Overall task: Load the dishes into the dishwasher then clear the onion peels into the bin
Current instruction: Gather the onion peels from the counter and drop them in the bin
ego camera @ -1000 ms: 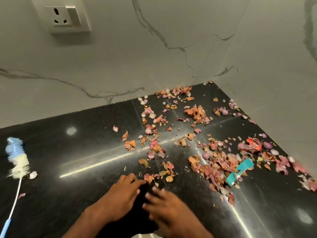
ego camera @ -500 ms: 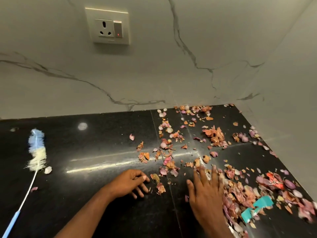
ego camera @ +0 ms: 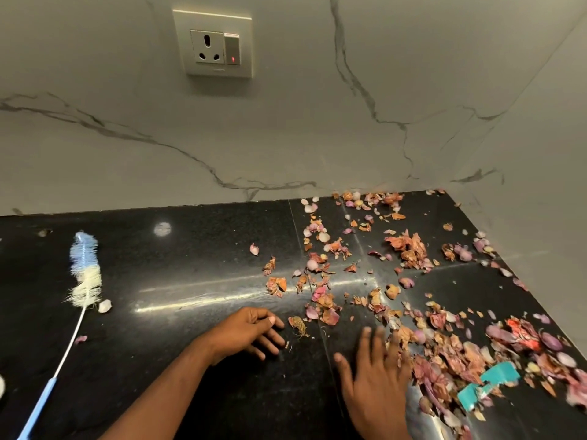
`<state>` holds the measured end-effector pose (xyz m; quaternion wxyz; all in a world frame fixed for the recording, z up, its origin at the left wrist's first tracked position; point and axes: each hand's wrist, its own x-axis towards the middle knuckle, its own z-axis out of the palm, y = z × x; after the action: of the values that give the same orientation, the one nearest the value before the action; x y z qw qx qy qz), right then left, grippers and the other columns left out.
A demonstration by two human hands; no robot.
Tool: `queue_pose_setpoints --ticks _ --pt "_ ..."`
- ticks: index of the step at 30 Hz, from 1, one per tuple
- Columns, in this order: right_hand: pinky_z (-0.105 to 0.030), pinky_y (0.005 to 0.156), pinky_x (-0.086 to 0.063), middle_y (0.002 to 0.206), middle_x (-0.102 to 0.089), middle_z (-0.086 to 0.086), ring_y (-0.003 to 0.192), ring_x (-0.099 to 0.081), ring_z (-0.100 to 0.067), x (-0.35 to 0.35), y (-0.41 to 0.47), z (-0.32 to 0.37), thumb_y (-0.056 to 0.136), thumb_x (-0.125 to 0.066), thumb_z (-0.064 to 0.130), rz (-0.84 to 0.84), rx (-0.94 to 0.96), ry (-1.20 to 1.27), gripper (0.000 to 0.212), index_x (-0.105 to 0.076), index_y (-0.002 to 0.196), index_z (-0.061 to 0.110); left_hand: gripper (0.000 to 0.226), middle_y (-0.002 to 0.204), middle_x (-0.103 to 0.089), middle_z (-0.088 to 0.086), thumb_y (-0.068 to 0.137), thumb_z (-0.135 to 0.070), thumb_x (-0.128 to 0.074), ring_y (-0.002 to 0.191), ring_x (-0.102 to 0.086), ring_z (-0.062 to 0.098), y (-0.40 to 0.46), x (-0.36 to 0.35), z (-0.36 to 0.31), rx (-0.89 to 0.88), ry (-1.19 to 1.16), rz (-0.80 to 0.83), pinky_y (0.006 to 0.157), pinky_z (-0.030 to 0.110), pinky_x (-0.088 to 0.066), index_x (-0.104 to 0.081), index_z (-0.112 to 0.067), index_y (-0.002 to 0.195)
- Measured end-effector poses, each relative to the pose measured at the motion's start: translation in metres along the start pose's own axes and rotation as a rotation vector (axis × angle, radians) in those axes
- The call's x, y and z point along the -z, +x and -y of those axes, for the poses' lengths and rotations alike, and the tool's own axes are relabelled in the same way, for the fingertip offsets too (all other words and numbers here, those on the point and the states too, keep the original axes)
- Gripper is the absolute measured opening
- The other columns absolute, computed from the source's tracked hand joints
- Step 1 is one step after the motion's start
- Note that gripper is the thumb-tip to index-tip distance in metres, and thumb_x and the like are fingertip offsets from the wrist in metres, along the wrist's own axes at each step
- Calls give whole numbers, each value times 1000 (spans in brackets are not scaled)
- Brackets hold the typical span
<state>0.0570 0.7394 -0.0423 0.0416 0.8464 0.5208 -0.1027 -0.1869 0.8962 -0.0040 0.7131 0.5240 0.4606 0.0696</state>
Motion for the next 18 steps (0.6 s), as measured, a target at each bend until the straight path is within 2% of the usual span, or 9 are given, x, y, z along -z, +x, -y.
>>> queue_pose_setpoints --ticks 2,3,6,8,10,12,14,15,18 --pt "-56 125 16 164 34 -14 148 42 -35 16 7 2 89 12 81 47 -116 97 100 11 165 15 27 107 -79 13 112 -23 -44 99 -77 29 2 1 2 7 -12 9 71 30 -61 -63 -7 124" --pt "-53 125 17 163 38 -12 148 44 -32 24 7 6 88 13 81 26 -56 130 99 16 164 16 28 107 -79 13 112 -23 -44 99 -77 29 3 1 3 9 -19 14 71 30 -61 -63 -7 124" --pt "-35 124 18 163 43 6 150 40 -15 39 -3 36 102 -8 72 25 382 204 80 23 161 28 28 107 -78 14 112 -23 -45 96 -77 29 7 5 7 7 -44 15 70 30 -61 -64 -6 123" --pt "-33 124 19 164 37 15 152 35 -8 34 -8 61 108 -18 64 85 668 214 71 18 162 35 28 100 -79 13 111 -22 -46 83 -76 25 9 5 9 -14 -29 0 63 27 -59 -66 -4 121" --pt "-37 125 13 168 27 16 155 27 -7 16 -7 79 109 -20 62 127 821 170 68 13 163 38 27 87 -77 13 112 -21 -47 61 -69 20 11 4 13 -62 34 -81 48 22 -49 -68 -5 114" --pt "-43 124 2 173 12 12 160 9 -18 -2 0 86 108 -21 66 69 815 96 67 7 164 41 26 81 -75 16 112 -20 -45 45 -58 17 14 4 17 -104 37 -205 38 21 -37 -67 -6 107" --pt "-48 122 -1 174 1 6 161 2 -28 -6 10 82 106 -18 70 23 693 48 66 1 164 46 26 84 -75 19 112 -18 -44 40 -53 17 15 3 19 -135 -37 -286 35 20 -32 -65 -4 106" --pt "-50 123 2 174 3 4 160 6 -28 -3 16 79 105 -15 72 18 605 49 66 1 164 46 27 86 -75 20 112 -18 -44 40 -53 17 13 3 19 -137 -76 -312 35 20 -32 -64 -2 106" --pt "-52 125 18 169 27 4 154 32 -27 6 38 54 102 -6 75 35 286 80 73 14 162 40 29 86 -75 24 112 -18 -43 44 -55 19 7 5 19 -116 -155 -348 37 20 -37 -64 3 109"
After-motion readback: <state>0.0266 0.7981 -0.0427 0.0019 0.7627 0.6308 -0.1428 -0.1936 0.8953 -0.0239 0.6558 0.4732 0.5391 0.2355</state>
